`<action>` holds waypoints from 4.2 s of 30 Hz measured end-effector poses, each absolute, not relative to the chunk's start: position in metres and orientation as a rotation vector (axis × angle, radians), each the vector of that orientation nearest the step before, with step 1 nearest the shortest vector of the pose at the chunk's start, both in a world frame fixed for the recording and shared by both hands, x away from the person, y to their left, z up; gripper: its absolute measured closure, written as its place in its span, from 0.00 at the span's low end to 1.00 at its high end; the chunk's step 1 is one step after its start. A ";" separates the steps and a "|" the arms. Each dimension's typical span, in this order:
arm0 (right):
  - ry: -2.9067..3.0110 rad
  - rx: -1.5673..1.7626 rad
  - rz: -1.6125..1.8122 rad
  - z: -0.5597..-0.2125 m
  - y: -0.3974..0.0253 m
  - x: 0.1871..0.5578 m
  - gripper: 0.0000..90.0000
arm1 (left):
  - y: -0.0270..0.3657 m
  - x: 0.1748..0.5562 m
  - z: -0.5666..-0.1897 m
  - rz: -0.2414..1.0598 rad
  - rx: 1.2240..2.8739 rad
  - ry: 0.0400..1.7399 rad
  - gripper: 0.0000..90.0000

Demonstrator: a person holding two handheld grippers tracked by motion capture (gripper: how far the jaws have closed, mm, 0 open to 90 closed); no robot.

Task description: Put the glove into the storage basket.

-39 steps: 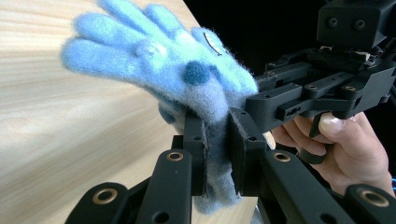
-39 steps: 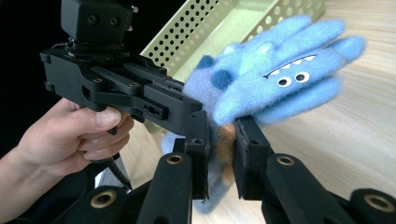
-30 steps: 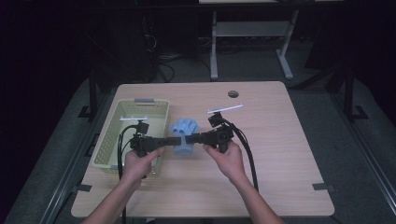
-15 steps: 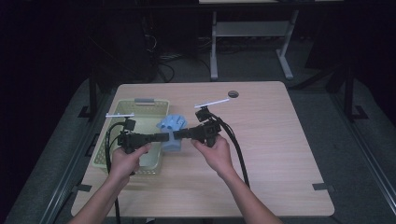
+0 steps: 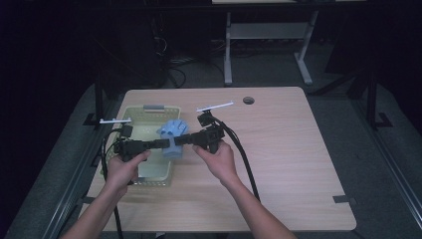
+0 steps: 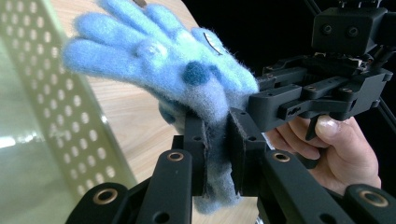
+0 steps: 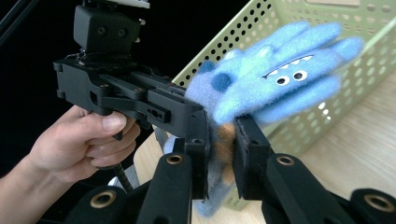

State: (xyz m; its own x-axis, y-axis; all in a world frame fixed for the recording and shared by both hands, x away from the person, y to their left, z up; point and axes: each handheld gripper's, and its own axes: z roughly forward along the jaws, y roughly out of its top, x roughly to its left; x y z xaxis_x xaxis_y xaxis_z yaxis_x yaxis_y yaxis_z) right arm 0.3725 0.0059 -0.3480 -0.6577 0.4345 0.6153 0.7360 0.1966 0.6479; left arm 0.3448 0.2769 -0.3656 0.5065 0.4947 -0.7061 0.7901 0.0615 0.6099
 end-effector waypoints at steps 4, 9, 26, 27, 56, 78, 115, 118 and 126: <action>-2.180 -1.088 -1.445 -0.350 0.017 0.375 0.86 | 0.286 0.344 -0.366 -0.310 1.603 1.125 0.87; -2.182 -1.072 -1.446 -0.351 0.031 0.375 0.86 | 0.303 0.342 -0.365 -0.302 1.603 1.133 0.87; -2.157 -1.050 -1.410 -0.363 0.065 0.382 0.86 | 0.335 0.344 -0.375 -0.315 1.606 1.169 0.88; -2.159 -1.051 -1.411 -0.364 0.066 0.383 0.86 | 0.336 0.345 -0.375 -0.315 1.602 1.174 0.88; -2.100 -1.075 -1.353 -0.393 0.089 0.400 0.84 | 0.356 0.356 -0.389 -0.338 1.636 1.263 0.88; -2.112 -1.094 -1.322 -0.403 0.091 0.405 0.81 | 0.361 0.360 -0.394 -0.329 1.663 1.304 0.89; -2.145 -1.093 -1.368 -0.390 0.062 0.392 0.78 | 0.328 0.384 -0.413 -0.129 2.004 1.597 0.86; -2.138 -1.095 -1.379 -0.389 0.056 0.391 0.78 | 0.328 0.387 -0.413 -0.121 2.032 1.619 0.84; -2.139 -1.106 -1.386 -0.387 0.049 0.390 0.76 | 0.330 0.387 -0.413 -0.054 2.116 1.651 0.70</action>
State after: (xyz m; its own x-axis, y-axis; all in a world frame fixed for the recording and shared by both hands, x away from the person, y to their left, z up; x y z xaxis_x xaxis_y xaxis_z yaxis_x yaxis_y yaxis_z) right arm 0.3898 0.0490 -0.3872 -0.6281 0.4156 0.6579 0.7702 0.2116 0.6016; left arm 0.3867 0.3304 -0.4128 0.2817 0.9109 -0.3017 0.9285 -0.1795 0.3249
